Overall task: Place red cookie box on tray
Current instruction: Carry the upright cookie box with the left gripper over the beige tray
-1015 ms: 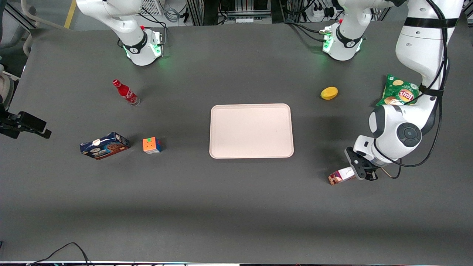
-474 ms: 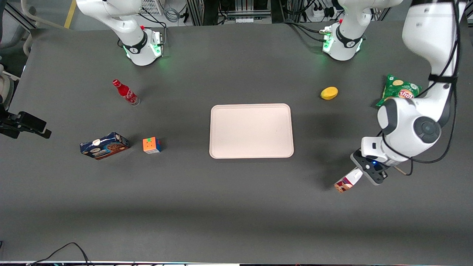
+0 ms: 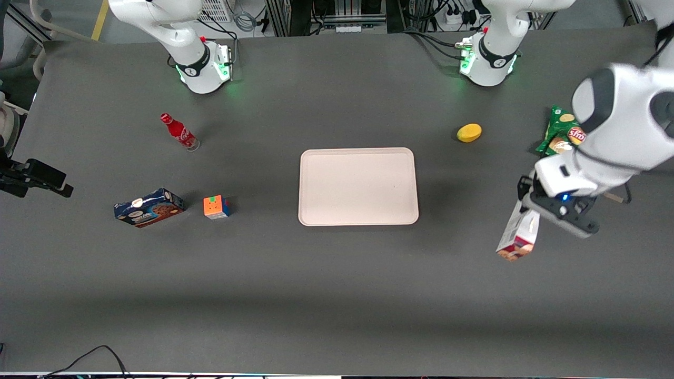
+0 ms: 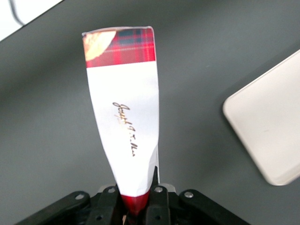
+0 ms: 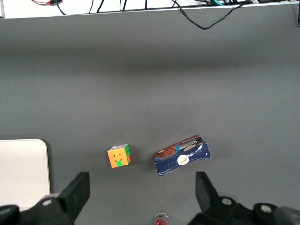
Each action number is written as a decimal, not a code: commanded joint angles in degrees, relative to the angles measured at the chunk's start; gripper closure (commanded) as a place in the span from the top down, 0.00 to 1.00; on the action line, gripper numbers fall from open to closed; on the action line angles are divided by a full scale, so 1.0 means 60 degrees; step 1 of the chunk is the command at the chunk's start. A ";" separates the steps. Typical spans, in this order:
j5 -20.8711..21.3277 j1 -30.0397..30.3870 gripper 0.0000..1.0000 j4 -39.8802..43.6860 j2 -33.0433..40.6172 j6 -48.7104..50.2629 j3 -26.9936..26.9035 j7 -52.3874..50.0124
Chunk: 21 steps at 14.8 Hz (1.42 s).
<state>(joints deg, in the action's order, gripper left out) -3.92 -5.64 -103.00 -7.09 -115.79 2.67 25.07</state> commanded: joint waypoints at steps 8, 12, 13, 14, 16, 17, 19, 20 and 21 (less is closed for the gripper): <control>0.0009 -0.1023 0.00 -0.0497 0.1123 0.0844 0.1897 -0.7119; 0.0301 -0.1301 0.00 -0.2034 0.1079 -0.1205 0.2572 -0.8671; 0.0505 -0.1345 0.00 -0.2313 0.1020 -0.1616 0.2660 -0.9009; 0.0681 -0.1375 0.00 -0.2635 0.0947 -0.2012 0.2748 -0.9230; 0.0742 -0.1477 0.00 -0.3411 0.0787 -0.3050 0.2880 -0.9742; 0.0756 -0.1565 0.00 -0.3748 0.0640 -0.3534 0.2910 -0.9890; 0.1091 -0.1624 0.00 -0.4000 0.0260 -0.3904 0.2925 -0.9921; 0.1296 -0.1740 0.00 -0.4029 0.0055 -0.3934 0.2925 -1.0008; 0.1501 -0.1799 0.00 -0.4059 -0.0135 -0.4065 0.2925 -1.0342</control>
<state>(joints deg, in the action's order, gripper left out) 1.46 -14.77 -126.48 -6.03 -138.09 20.51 -32.46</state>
